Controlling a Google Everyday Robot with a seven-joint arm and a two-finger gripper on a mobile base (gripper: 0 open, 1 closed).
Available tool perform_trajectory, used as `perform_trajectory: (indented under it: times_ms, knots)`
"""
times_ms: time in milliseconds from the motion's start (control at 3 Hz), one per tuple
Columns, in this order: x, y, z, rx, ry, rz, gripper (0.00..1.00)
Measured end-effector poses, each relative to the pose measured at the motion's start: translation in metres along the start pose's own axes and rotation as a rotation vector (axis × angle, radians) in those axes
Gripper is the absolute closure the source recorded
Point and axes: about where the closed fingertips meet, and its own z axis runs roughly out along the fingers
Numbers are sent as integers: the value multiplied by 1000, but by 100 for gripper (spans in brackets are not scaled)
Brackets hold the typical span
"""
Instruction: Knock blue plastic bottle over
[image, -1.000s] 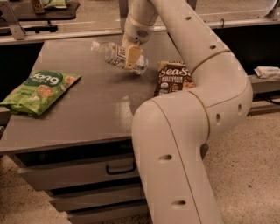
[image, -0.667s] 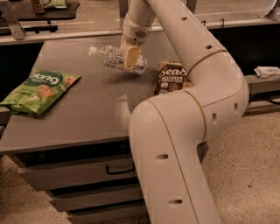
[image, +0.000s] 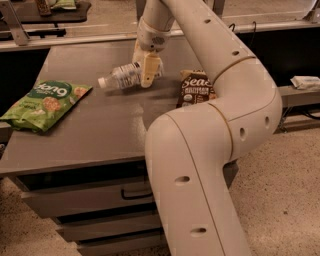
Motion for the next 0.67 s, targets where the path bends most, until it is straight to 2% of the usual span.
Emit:
perform_trajectory:
  times_ms: [667]
  knots:
    - [-3, 1, -2, 5, -11, -34, 0]
